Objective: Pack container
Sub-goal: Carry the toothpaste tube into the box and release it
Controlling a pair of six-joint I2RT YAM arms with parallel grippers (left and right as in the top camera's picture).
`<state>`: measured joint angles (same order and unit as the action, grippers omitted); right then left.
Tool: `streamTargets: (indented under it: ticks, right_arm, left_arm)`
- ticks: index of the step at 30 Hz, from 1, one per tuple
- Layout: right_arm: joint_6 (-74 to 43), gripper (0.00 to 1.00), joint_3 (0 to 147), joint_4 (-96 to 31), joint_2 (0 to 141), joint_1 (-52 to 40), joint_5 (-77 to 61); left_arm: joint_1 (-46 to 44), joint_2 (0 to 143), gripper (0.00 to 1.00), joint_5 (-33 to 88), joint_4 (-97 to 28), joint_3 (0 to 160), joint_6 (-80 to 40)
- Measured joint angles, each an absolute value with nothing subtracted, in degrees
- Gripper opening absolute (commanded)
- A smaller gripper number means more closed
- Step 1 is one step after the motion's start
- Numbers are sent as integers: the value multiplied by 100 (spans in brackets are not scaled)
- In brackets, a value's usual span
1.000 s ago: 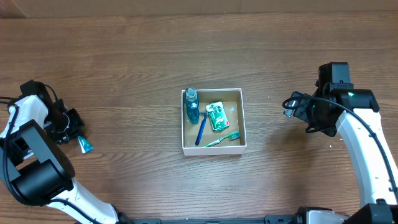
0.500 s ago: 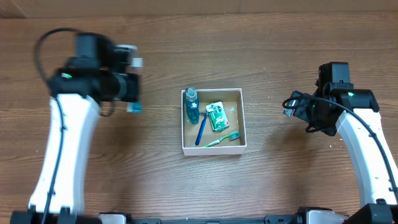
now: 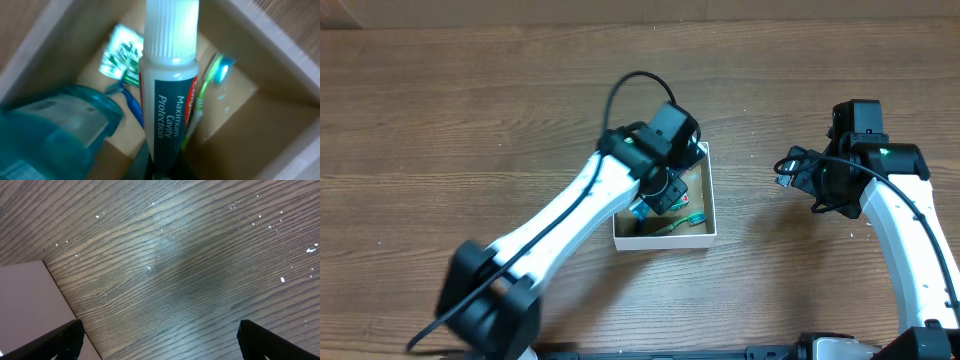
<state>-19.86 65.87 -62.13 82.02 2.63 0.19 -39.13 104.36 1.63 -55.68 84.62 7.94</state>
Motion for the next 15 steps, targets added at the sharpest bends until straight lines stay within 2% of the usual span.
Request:
streamTargets:
  ticks: [2,3,4,5,6,8,9,10,15]
  right_arm:
    - [-1984,100,6587,-6213,8202,263,19]
    - [-1986,100,6587,-6213,8202,263,16]
    - [-1986,100,6587,-6213,8202,263,19]
    - [-1986,100,6587,-6213,8202,263,16]
    - [-1988,100,6587,-6215,8202,263,16]
    - [-1984,100,6587,-6213,8202,263,16]
    - [-1986,100,6587,-6219,8202,263,16]
    - [-1988,100,6587,-6217,8202,263,19]
    - [-1986,100,6587,-6217,8202,263,14]
  left_arm:
    - [-3913,10844,9,141,-5546,8462,794]
    - [-3911,10967,16,141,-5544,8462,794]
    - [-3913,11063,39,139,-5544,8462,799]
    - [-3913,11122,50,141,-5546,8462,827]
    - [-3913,11131,69,130,-5548,8462,814]
    - [-3913,11128,84,119,-5640,8508,854]
    - [-3918,11128,95,95,-5846,8604,869]
    - [-3916,11124,100,47,-6049,8753,858]
    - [-3913,10906,100,-209,-7207,10300,845]
